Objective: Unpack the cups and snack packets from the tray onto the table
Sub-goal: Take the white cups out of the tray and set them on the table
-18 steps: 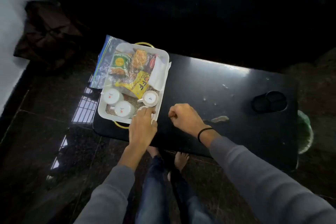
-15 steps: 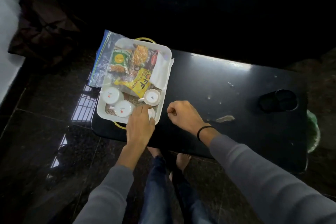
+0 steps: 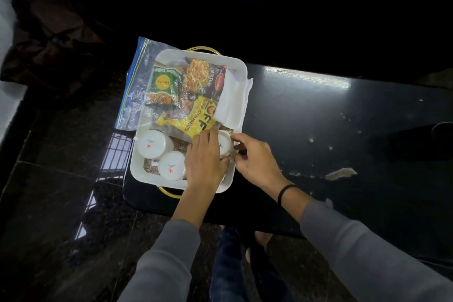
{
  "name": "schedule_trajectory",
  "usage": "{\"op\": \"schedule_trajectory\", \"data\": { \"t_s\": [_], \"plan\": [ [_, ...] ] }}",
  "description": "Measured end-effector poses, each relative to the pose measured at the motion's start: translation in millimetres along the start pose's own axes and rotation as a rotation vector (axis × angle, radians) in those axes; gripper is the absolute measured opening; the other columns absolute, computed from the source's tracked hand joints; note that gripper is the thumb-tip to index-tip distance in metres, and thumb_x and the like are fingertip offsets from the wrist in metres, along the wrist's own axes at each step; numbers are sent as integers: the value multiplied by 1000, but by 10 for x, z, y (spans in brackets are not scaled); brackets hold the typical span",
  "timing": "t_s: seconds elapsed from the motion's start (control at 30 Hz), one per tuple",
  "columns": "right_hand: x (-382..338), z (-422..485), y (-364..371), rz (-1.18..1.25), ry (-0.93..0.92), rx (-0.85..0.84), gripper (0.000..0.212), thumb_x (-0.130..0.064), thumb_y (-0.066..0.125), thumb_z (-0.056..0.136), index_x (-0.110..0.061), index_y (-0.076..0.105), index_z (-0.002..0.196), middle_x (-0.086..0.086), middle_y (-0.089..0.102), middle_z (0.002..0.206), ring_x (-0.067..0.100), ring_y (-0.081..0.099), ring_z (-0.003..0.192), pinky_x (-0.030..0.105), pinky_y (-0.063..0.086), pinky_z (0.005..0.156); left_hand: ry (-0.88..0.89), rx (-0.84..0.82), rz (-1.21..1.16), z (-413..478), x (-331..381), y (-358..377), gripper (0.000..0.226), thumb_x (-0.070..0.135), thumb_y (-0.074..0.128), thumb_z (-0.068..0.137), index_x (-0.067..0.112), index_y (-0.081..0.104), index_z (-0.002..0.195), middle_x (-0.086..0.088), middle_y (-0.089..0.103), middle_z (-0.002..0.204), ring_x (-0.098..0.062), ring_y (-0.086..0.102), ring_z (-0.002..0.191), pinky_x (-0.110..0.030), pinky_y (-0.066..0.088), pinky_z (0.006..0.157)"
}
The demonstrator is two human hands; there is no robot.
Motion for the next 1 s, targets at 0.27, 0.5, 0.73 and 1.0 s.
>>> {"op": "schedule_trajectory", "data": {
  "t_s": [0.27,0.5,0.73,1.0],
  "plan": [
    [-12,-96,-112,134,-3,45,37,-9,65,96,-19,65,132,-3,73,119,2,65,99,-7,43,74,69,87,-36,32,63,-144,70,41,80,79,6,59,136,-12,69,122,-33,64,112,-40,48,90],
    [30,-252,-414,395,7,103,37,-36,70,94,-34,63,130,-23,71,117,-11,64,110,4,48,87,-62,138,-396,-160,237,-502,76,50,82,72,22,57,138,2,66,129,-21,60,119,-40,52,95],
    [322,-515,-777,613,19,-116,45,-47,77,84,-42,66,128,-12,72,124,3,68,116,18,54,92,-86,-183,-888,-325,540,-300,62,47,86,60,37,66,119,23,75,99,5,71,91,-11,55,74],
    [973,-892,-1016,508,215,-269,39,-42,79,85,-34,70,123,-5,74,119,11,70,112,34,55,95,-201,-665,-1139,-687,827,423,78,41,93,59,30,58,128,4,80,105,-11,76,99,-20,57,81]
  ]
}}
Point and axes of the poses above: each hand's wrist, its own z-axis towards the middle knuckle, its own y-axis out of the palm, x = y × z, the point moved 5 cm from there along z, towards the middle knuckle
